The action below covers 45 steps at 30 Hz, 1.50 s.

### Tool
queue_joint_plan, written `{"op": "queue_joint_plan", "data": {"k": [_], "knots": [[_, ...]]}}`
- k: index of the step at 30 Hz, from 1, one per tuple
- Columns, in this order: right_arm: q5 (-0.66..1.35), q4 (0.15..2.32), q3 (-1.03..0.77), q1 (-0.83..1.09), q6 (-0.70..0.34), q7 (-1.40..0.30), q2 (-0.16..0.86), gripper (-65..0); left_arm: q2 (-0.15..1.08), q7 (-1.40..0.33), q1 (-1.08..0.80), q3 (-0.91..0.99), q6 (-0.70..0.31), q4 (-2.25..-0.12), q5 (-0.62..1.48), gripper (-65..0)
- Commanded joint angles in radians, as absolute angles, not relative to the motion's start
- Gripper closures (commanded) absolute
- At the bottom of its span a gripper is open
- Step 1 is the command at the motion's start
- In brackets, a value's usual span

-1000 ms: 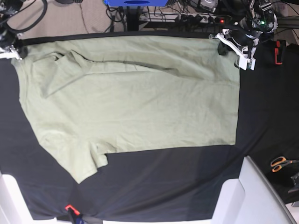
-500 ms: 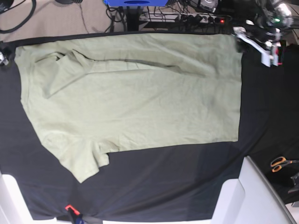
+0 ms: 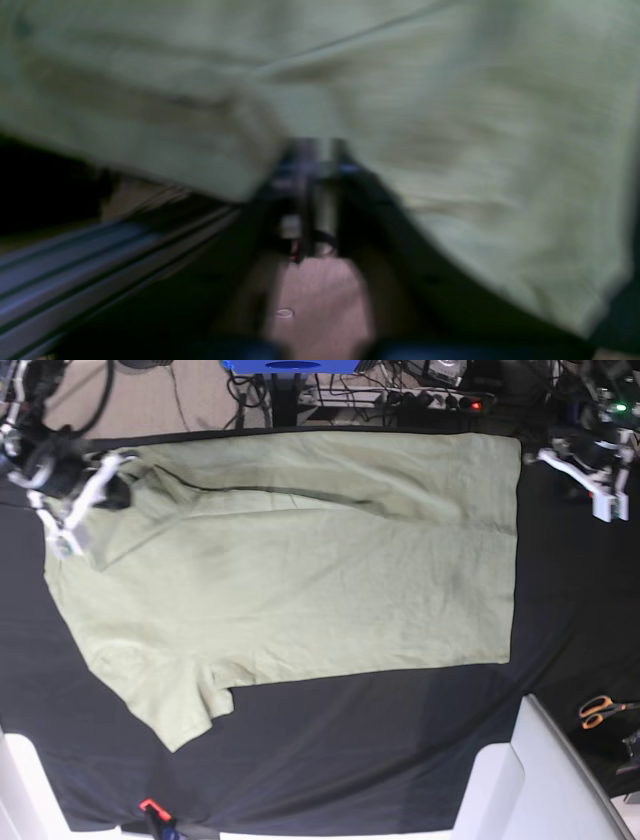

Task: Fold the T-shirt properly
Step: 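Release the shirt and grasp the sleeve edge with the right gripper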

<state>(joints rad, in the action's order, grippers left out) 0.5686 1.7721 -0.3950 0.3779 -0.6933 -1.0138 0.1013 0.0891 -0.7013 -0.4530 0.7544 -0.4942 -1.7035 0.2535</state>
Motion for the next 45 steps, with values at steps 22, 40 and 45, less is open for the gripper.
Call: {"op": "queue_joint_plan", "data": {"k": [22, 40, 45], "knots": [[0.556, 1.477, -0.208, 0.275, -0.698, -0.986, 0.150, -0.6, 0.044, -0.679, -0.427, 0.522, -0.484, -1.544, 0.255, 0.0], [0.449, 1.342, -0.208, 0.127, -0.698, -0.932, 0.150, -0.6, 0.081, -0.679, -0.414, 0.530, -0.484, -1.532, 0.216, 0.0], [0.449, 1.319, -0.208, 0.082, -0.698, -0.924, 0.150, -0.5, 0.077, -0.679, -0.414, 0.526, -0.484, -1.532, 0.197, 0.0]]}}
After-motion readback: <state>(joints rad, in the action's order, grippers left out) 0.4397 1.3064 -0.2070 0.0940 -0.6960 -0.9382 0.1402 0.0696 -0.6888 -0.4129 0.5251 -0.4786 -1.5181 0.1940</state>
